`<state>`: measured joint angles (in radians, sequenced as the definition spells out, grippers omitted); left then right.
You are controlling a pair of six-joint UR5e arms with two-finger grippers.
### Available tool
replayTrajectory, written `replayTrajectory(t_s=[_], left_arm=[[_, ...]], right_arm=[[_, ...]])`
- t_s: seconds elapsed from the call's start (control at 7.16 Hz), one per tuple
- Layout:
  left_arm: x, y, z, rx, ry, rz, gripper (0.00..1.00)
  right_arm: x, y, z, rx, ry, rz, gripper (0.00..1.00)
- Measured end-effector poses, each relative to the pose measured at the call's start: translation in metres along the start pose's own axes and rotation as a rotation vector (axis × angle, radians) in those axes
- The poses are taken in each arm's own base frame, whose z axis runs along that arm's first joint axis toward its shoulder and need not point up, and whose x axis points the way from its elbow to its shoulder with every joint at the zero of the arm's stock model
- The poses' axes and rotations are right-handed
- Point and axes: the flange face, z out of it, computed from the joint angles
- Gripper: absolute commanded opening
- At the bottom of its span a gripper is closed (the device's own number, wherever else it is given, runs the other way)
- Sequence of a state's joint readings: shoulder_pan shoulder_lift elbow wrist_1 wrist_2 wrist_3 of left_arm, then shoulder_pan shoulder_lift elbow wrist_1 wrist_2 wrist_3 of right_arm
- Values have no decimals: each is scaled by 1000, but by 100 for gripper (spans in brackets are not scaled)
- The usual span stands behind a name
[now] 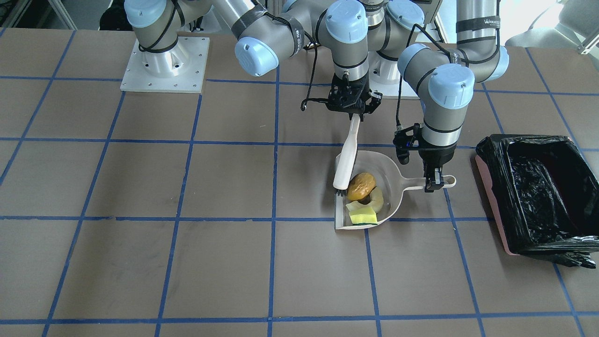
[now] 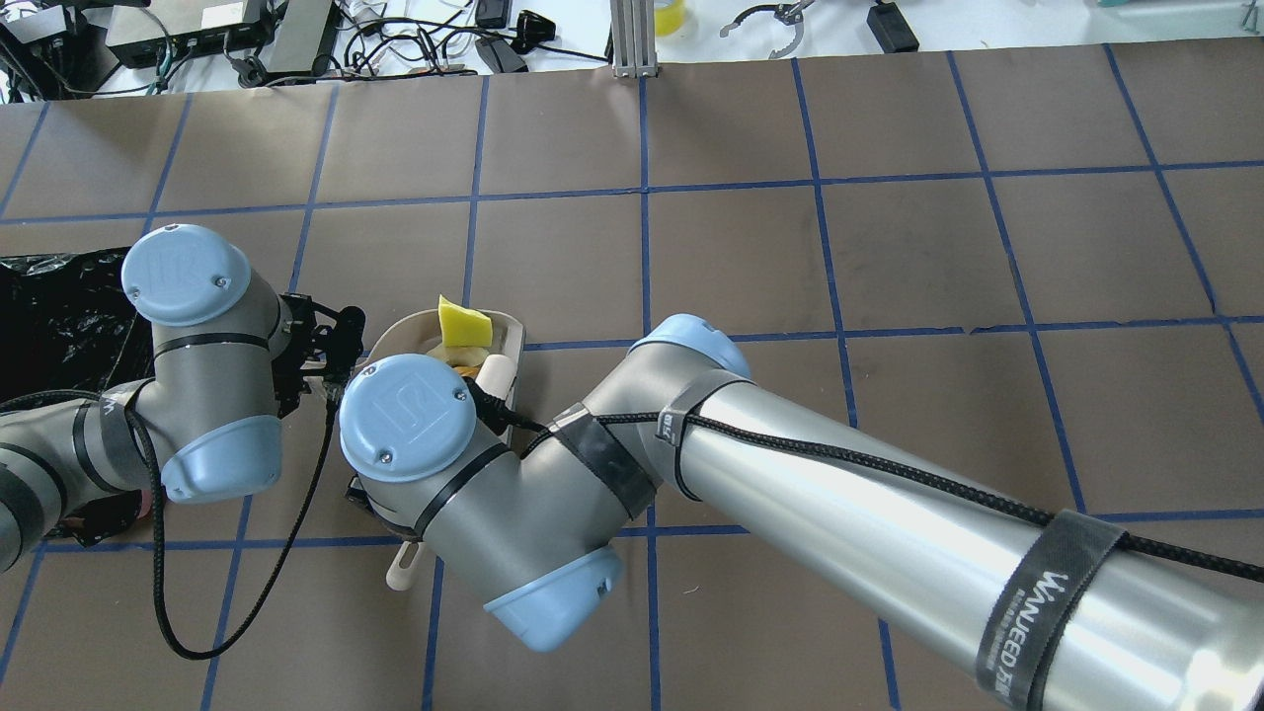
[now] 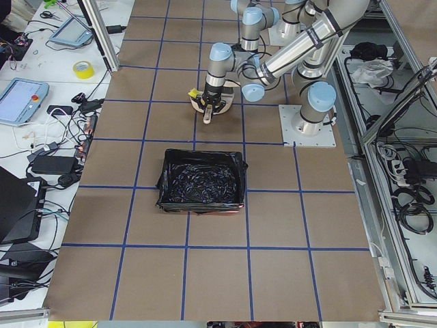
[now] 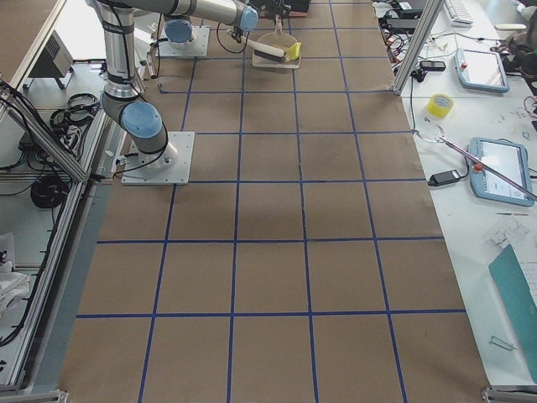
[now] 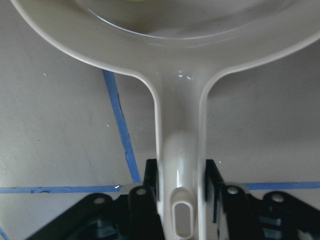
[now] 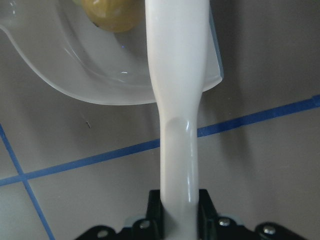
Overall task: Sweep and dump trash into bin
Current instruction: 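Carry the dustpan over the trash bag with the left gripper while the right withdraws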
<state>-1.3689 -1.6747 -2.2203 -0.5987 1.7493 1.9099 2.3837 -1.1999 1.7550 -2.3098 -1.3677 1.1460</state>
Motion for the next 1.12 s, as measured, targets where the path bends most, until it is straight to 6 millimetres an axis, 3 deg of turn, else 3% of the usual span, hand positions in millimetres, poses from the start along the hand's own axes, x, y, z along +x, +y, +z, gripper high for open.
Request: replayTrajectory(t_s=[0.28, 0.7, 0.98, 1.12], left_arm=[[-6, 2, -1, 7, -8, -2, 0], [-9, 10, 0, 37, -21, -16, 0], [-6, 40, 5, 141, -25, -41, 0], [-7, 61, 5, 215, -30, -61, 0]], right_arm=[[5, -7, 1, 19, 41, -49, 0], [24, -44, -4, 41, 118, -99, 0], [44, -84, -22, 40, 159, -122, 0], [60, -106, -42, 32, 178, -140, 0]])
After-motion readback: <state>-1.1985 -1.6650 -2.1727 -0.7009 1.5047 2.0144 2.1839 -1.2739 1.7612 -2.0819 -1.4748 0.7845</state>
